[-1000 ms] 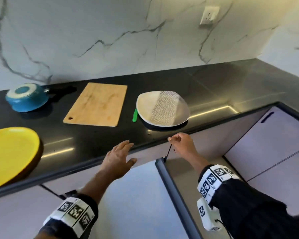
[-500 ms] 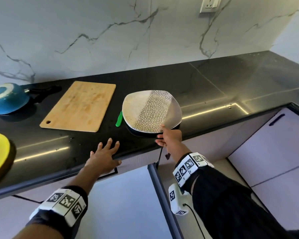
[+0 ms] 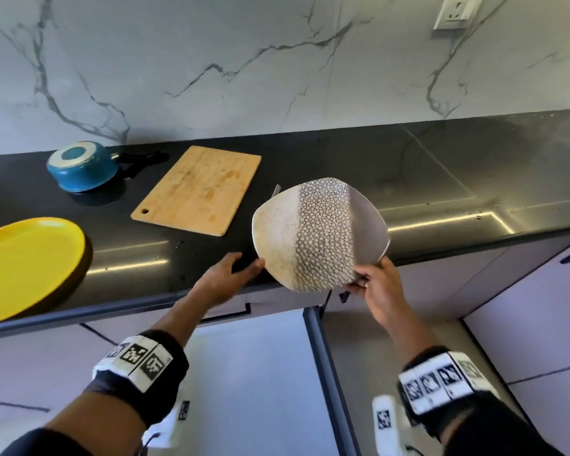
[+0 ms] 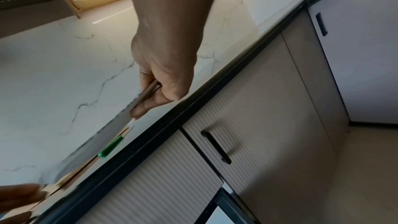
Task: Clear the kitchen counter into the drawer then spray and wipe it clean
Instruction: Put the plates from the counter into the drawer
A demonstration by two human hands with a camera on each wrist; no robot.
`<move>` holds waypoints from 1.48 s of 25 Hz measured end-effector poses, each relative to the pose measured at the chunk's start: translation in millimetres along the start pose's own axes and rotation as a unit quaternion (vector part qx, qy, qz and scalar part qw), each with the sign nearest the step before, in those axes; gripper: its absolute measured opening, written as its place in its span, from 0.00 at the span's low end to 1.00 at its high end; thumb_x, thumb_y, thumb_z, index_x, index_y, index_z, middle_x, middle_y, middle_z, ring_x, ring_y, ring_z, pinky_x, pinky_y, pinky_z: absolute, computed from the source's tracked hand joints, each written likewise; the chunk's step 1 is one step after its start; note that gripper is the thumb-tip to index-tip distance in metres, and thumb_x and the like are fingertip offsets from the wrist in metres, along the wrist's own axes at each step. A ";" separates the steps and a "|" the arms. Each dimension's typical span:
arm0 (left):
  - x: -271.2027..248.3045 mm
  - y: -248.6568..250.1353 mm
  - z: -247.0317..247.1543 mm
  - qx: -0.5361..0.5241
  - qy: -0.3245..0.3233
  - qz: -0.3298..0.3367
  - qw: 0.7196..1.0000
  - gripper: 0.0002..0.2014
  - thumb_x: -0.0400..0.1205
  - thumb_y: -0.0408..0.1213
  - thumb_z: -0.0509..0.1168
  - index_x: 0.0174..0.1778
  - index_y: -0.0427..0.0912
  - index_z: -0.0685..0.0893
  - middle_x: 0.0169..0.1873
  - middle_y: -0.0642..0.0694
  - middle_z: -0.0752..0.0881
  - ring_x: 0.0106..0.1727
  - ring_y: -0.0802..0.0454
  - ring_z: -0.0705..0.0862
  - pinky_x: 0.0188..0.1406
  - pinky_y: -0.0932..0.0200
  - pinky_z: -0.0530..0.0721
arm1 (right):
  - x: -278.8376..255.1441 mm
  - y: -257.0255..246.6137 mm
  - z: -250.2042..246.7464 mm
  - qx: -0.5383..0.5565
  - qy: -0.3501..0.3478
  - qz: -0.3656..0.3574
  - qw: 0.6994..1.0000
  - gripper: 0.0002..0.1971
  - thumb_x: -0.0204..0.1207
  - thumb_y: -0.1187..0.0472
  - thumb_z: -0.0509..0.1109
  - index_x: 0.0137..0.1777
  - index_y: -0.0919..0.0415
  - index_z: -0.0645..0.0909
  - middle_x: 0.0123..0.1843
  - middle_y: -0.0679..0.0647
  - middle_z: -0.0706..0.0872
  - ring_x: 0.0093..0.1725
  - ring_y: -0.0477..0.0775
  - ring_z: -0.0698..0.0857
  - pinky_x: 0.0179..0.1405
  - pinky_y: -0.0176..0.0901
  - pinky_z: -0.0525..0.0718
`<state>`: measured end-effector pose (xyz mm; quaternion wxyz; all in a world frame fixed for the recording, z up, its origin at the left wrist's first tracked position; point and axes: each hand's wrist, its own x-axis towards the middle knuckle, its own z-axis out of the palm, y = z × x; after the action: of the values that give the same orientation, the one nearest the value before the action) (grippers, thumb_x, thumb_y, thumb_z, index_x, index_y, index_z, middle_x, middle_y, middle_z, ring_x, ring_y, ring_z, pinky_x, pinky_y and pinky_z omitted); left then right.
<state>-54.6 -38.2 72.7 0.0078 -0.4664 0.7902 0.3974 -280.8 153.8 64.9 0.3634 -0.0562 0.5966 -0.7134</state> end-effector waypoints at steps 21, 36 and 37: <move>-155.9 -373.2 89.3 -0.148 -0.048 -0.257 0.954 0.26 0.76 0.29 0.72 0.72 0.42 0.78 0.56 0.38 0.88 0.50 0.42 0.88 0.53 0.50 0.87 | -74.4 336.7 68.8 -0.341 -0.099 0.272 0.894 0.24 0.81 0.70 0.68 0.76 0.52 0.74 0.52 0.58 0.86 0.31 0.48 0.86 0.26 0.42 0.85; -71.3 -396.9 170.3 -0.331 -0.028 -0.403 0.853 0.66 0.47 0.71 0.76 0.80 0.49 0.58 0.73 0.42 0.71 0.71 0.39 0.75 0.65 0.37 0.82 | 36.4 465.8 102.2 -0.500 -0.072 0.060 0.861 0.23 0.80 0.71 0.61 0.74 0.62 0.78 0.68 0.56 0.85 0.62 0.50 0.83 0.56 0.30 0.78; -67.1 -396.1 169.8 -0.340 -0.022 -0.407 0.848 0.65 0.50 0.71 0.76 0.81 0.47 0.57 0.74 0.43 0.71 0.72 0.39 0.74 0.67 0.38 0.80 | 36.6 467.1 104.4 -0.507 -0.064 0.052 0.858 0.23 0.80 0.71 0.60 0.74 0.62 0.77 0.69 0.57 0.85 0.64 0.52 0.83 0.58 0.32 0.78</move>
<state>216.9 20.0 -263.6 0.0266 -0.7107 0.3448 0.6127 -43.0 36.6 -335.2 0.3585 -0.2470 0.8532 -0.2873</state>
